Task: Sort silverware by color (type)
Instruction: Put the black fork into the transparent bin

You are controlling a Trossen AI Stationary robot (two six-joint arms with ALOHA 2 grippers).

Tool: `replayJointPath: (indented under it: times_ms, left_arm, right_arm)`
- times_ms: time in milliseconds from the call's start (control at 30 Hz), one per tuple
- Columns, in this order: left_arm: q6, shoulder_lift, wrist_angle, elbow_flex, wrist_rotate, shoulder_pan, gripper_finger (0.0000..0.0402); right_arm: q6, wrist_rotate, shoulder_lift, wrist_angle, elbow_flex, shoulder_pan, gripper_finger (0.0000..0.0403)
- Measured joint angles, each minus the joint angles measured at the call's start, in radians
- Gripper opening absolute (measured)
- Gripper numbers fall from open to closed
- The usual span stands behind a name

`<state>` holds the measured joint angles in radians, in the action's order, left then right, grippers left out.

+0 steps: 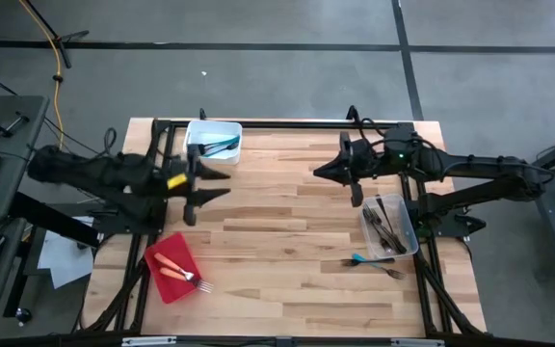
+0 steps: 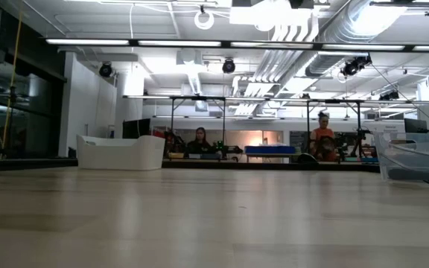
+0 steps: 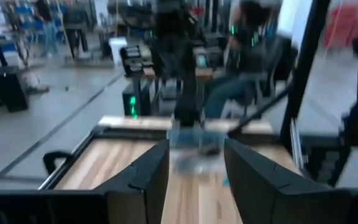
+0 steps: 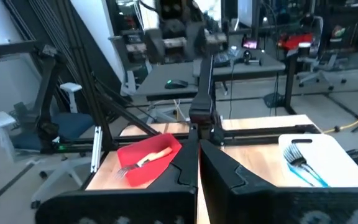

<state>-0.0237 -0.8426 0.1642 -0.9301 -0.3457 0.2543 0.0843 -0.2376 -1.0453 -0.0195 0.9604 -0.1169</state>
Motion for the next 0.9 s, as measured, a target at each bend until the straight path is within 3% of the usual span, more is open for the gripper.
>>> replayJointPath:
  times_ms: [167,300,600,800,900]
  left_arm:
    - [-0.062,0.003,-0.294,0.166,0.158,-0.163,0.0145]
    - [-0.121,-0.013,-0.370,0.217,0.214,-0.223,0.0145]
    - [-0.104,-0.012,-0.373,0.216,0.165,-0.242,0.0145]
    - [-0.104,-0.012,-0.373,0.216,0.047,-0.242,0.0145]
    - [-0.103,-0.012,-0.373,0.216,0.041,-0.242,0.0145]
  right_arm:
    - [-0.040,0.011,0.015,0.000,0.000,0.000,0.0000]
    - [-0.012,0.054,0.014,-0.002,0.000,0.000,0.0000]
    - [-0.016,0.079,0.011,-0.002,0.000,0.000,0.0000]
    - [-0.065,0.079,0.011,-0.004,0.000,0.000,0.0000]
    - [-0.067,0.079,0.011,-0.004,0.000,0.000,0.0000]
